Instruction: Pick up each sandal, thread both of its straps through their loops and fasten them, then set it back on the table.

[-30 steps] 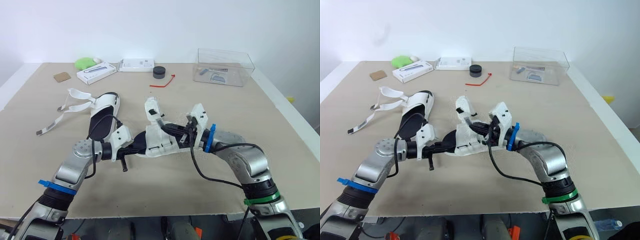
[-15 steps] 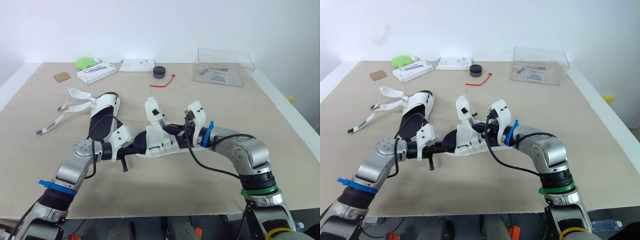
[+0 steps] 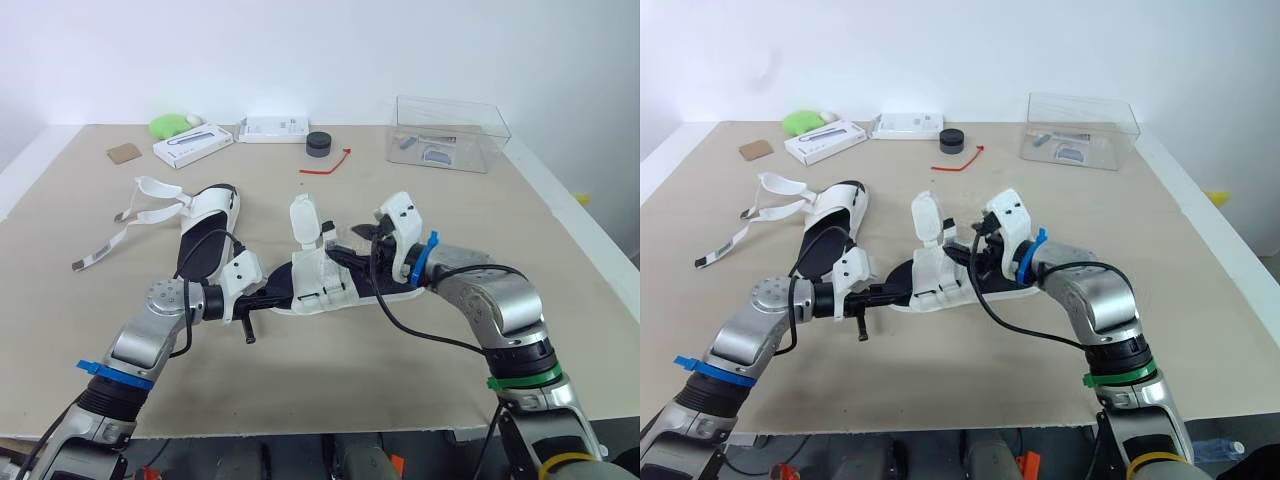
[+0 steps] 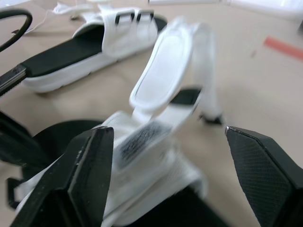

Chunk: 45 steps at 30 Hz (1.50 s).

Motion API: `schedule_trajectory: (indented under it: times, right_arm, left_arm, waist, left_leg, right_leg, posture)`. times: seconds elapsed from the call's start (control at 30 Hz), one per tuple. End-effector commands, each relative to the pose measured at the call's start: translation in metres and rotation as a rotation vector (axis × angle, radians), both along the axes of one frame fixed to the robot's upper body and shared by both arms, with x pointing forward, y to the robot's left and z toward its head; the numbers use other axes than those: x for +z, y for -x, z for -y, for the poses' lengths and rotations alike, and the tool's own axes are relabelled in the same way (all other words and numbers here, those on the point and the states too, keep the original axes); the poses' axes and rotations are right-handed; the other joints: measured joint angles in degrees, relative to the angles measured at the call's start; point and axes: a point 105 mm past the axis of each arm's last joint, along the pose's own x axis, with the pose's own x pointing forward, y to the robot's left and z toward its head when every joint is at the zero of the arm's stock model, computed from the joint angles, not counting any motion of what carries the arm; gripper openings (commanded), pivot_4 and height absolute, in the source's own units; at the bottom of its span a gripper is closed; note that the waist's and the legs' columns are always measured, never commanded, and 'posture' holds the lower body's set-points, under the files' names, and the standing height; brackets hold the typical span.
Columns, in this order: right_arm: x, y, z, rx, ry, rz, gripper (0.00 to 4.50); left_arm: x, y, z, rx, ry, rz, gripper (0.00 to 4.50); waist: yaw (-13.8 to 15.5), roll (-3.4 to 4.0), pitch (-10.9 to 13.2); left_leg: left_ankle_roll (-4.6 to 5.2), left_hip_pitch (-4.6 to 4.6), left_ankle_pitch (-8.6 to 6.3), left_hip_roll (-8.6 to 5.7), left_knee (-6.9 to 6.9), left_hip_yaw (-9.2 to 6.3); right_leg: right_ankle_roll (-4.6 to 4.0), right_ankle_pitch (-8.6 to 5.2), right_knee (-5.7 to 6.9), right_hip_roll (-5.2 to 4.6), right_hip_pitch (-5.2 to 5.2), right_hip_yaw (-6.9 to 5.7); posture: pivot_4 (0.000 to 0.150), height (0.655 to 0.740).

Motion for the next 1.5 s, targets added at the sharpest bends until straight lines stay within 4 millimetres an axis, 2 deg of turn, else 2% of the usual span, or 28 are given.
schedule_trajectory:
  times: [0.03,0.07,0.1,0.2,0.23,0.33,0.37,0.53,0.67,0.77,0.87,1.0,1.03,1.07,1.13,1.3,1.4,1.5]
  right_arm:
    - [0.033,-0.002,-0.004,0.054,-0.020,0.155,4.11]
    - [0.038,-0.002,-0.007,0.074,-0.045,0.157,4.11]
    - [0.042,-0.001,-0.012,0.099,-0.059,0.167,3.57]
    - [0.047,0.006,-0.026,0.190,-0.063,0.176,2.40]
    - [0.047,0.006,-0.029,0.203,-0.064,0.171,1.78]
    - [0.023,-0.006,-0.036,0.217,-0.008,0.000,0.26]
    - [0.017,-0.010,-0.034,0.209,0.015,-0.041,0.03]
    - [0.001,-0.017,-0.025,0.175,0.072,-0.231,0.03]
    - [-0.008,-0.019,-0.021,0.166,0.139,-0.239,0.03]
    - [-0.008,-0.019,-0.021,0.171,0.131,-0.257,0.03]
    - [0.000,-0.023,-0.022,0.164,0.115,-0.240,0.03]
    - [0.035,-0.050,-0.017,0.086,-0.045,-0.259,0.03]
    - [0.040,-0.052,-0.019,0.087,-0.071,-0.283,0.66]
    - [0.045,-0.050,-0.023,0.118,-0.096,-0.334,0.88]
    - [0.048,-0.045,-0.030,0.175,-0.124,-0.423,1.83]
    - [0.039,-0.046,-0.033,0.180,-0.116,-0.538,4.32]
    - [0.034,-0.040,-0.039,0.209,-0.149,-0.663,4.44]
    - [0.032,-0.043,-0.045,0.208,-0.166,-0.679,4.44]
  left_arm:
    - [-0.006,0.003,0.002,-0.012,-0.017,-0.021,0.00]
    - [-0.006,0.003,0.002,-0.014,-0.017,-0.018,0.00]
    - [-0.005,0.003,0.003,-0.018,-0.017,-0.014,0.00]
    - [-0.005,0.003,0.003,-0.028,-0.024,-0.003,0.00]
    - [-0.005,0.003,0.003,-0.028,-0.024,-0.003,0.00]
    - [-0.004,0.003,0.000,-0.025,-0.029,0.003,0.00]
    - [-0.004,0.003,0.000,-0.026,-0.033,0.006,0.00]
    - [-0.004,0.004,-0.001,-0.024,-0.035,0.008,0.00]
    - [-0.005,0.006,0.000,-0.022,-0.032,0.005,0.00]
    - [-0.006,0.007,0.000,-0.022,-0.030,0.003,0.00]
    - [-0.007,0.008,0.001,-0.023,-0.031,0.002,0.00]
    - [-0.006,0.009,0.002,-0.043,-0.043,0.015,0.00]
    - [-0.007,0.009,0.002,-0.046,-0.046,0.018,0.00]
    - [-0.007,0.010,0.002,-0.050,-0.049,0.021,0.00]
    - [-0.006,0.009,0.002,-0.053,-0.051,0.025,0.00]
    - [-0.005,0.009,0.003,-0.055,-0.051,0.030,0.00]
    - [-0.006,0.011,0.002,-0.056,-0.054,0.028,0.00]
    - [-0.007,0.011,0.001,-0.053,-0.056,0.025,0.00]
  waist:
    - [-0.01,0.00,0.00]
    - [-0.04,0.00,0.00]
    - [-0.05,0.00,0.00]
    - [-0.06,0.01,0.01]
    - [-0.05,0.01,0.01]
    - [-0.13,0.01,0.01]
    - [-0.14,0.01,0.01]
    - [-0.09,0.03,0.02]
    - [-0.09,0.03,0.02]
    - [-0.09,0.03,0.02]
    - [-0.11,0.03,0.02]
    - [-0.19,0.09,0.05]
    - [-0.20,0.09,0.06]
    - [-0.19,0.09,0.06]
    - [-0.19,0.09,0.05]
    - [-0.04,0.09,0.04]
    - [-0.06,0.09,0.04]
    - [-0.17,0.09,0.04]
  left_leg:
    - [0.00,0.00,0.00,-0.01,0.00,0.00]
    - [0.00,0.00,0.00,-0.01,0.00,0.01]
    - [0.00,0.01,0.00,-0.01,0.00,0.01]
    - [0.00,0.00,0.00,0.00,-0.01,-0.04]
    - [0.00,-0.01,0.00,0.00,-0.01,-0.06]
    - [0.01,-0.03,-0.01,-0.01,-0.01,-0.02]
    - [0.01,-0.02,-0.01,-0.01,-0.01,0.01]
    - [0.02,-0.09,-0.03,-0.01,-0.05,-0.01]
    - [0.09,-0.08,-0.15,-0.01,-0.12,-0.07]
    - [0.08,-0.08,-0.17,-0.01,-0.14,-0.12]
    - [0.07,-0.07,-0.17,-0.01,-0.14,-0.10]
    - [0.07,-0.04,-0.16,-0.01,-0.13,-0.03]
    - [0.07,-0.06,-0.15,-0.01,-0.13,-0.01]
    - [0.07,-0.06,-0.16,0.00,-0.14,-0.01]
    - [0.07,-0.06,-0.16,-0.01,-0.24,-0.02]
    - [0.08,-0.07,-0.17,-0.06,-0.61,-0.16]
    - [0.07,-0.12,-0.17,-0.18,-0.73,-0.17]
    - [0.07,-0.20,-0.17,-0.25,-0.75,-0.07]
  right_leg:
    - [0.00,0.00,0.00,-0.01,0.00,0.00]
    - [0.00,0.00,0.00,0.00,0.00,0.00]
    - [0.00,0.00,-0.01,0.00,0.00,0.01]
    - [-0.01,0.00,0.00,0.00,0.00,-0.02]
    - [-0.01,-0.01,0.00,0.00,0.00,-0.02]
    - [-0.01,-0.01,-0.01,-0.03,-0.01,-0.03]
    - [-0.02,0.00,-0.02,-0.04,-0.01,-0.02]
    - [-0.13,-0.03,-0.02,-0.08,-0.08,-0.04]
    - [-0.30,-0.06,-0.02,-0.14,-0.08,-0.05]
    - [-0.13,-0.21,-0.02,-0.14,-0.07,-0.05]
    - [-0.11,-0.19,-0.02,-0.18,-0.07,-0.06]
    - [-0.09,-0.13,-0.02,-0.17,-0.08,-0.06]
    - [-0.11,-0.11,-0.02,-0.17,-0.10,-0.07]
    - [-0.20,-0.06,-0.02,-0.17,-0.11,-0.07]
    - [-0.43,0.00,-0.03,-0.17,-0.12,-0.06]
    - [-0.58,-0.11,-0.20,-0.19,-0.13,-0.08]
    - [-0.55,-0.12,-0.25,-0.46,-0.17,-0.09]
    - [-0.53,-0.10,-0.25,-0.67,-0.29,-0.20]
  posture:
    - [0.150,0.7400]
    - [0.150,0.7400]
    - [0.150,0.7400]
    - [0.150,0.7400]
    - [0.150,0.7400]
    - [0.150,0.7400]
    - [0.150,0.7400]
    - [0.150,0.7400]
    - [0.150,0.7400]
    - [0.150,0.7400]
    - [0.150,0.7400]
    - [0.150,0.7400]
    - [0.150,0.7400]
    - [0.150,0.7400]
    - [0.150,0.7400]
    - [0.150,0.7400]
    - [0.150,0.7400]
    - [0.150,0.7400]
